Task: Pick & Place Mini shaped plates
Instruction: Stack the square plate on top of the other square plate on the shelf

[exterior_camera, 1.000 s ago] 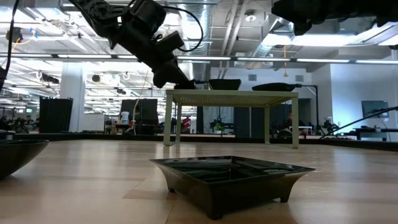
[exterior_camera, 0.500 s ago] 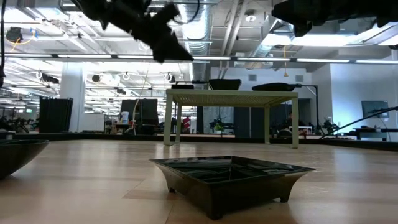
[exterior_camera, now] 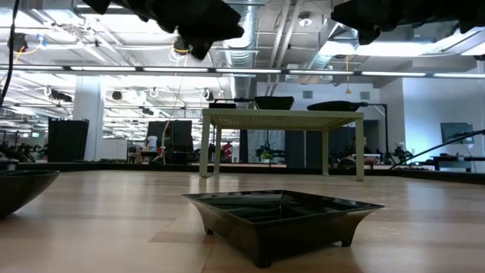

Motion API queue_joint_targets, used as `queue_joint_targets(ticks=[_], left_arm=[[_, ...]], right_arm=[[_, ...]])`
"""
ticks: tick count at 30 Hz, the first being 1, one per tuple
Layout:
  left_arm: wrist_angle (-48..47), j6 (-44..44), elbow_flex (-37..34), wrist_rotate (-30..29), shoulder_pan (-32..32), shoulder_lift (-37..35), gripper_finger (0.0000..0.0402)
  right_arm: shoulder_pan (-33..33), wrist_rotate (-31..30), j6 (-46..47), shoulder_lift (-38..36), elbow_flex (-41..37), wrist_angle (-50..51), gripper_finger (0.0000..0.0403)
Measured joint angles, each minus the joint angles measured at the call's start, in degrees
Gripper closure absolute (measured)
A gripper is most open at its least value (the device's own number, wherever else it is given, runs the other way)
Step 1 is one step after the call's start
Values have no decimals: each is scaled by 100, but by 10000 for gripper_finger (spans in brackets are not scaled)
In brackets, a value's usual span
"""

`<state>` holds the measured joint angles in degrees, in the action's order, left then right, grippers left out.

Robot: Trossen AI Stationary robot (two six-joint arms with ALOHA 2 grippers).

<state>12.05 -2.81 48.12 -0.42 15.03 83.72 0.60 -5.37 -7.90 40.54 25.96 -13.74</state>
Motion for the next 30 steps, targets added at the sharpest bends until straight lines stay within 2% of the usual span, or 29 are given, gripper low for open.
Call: queue_joint_targets(ticks=[3, 8, 15, 19, 25, 30], left_arm=[[1, -1095, -1, 289, 205, 346, 293], [285, -2361, -1, 341, 303, 949, 293], [1085, -2894, -1, 737, 304, 1816, 293], [1572, -3483, 0, 733, 324, 2159, 293], [2087, -3833, 44, 754, 757, 2527, 293], [2098, -3971, 441, 403, 1106, 2908, 293]], right_arm=[[0, 0, 0, -1, 0, 0, 327], [0, -1, -2, -1, 0, -2, 327], [46, 1, 37, 6, 0, 20, 327], [275, 99, 308, 192, 2, 142, 327], [689, 99, 363, 838, 1, -181, 327], [1028, 98, 938, 1604, 251, -174, 327]])
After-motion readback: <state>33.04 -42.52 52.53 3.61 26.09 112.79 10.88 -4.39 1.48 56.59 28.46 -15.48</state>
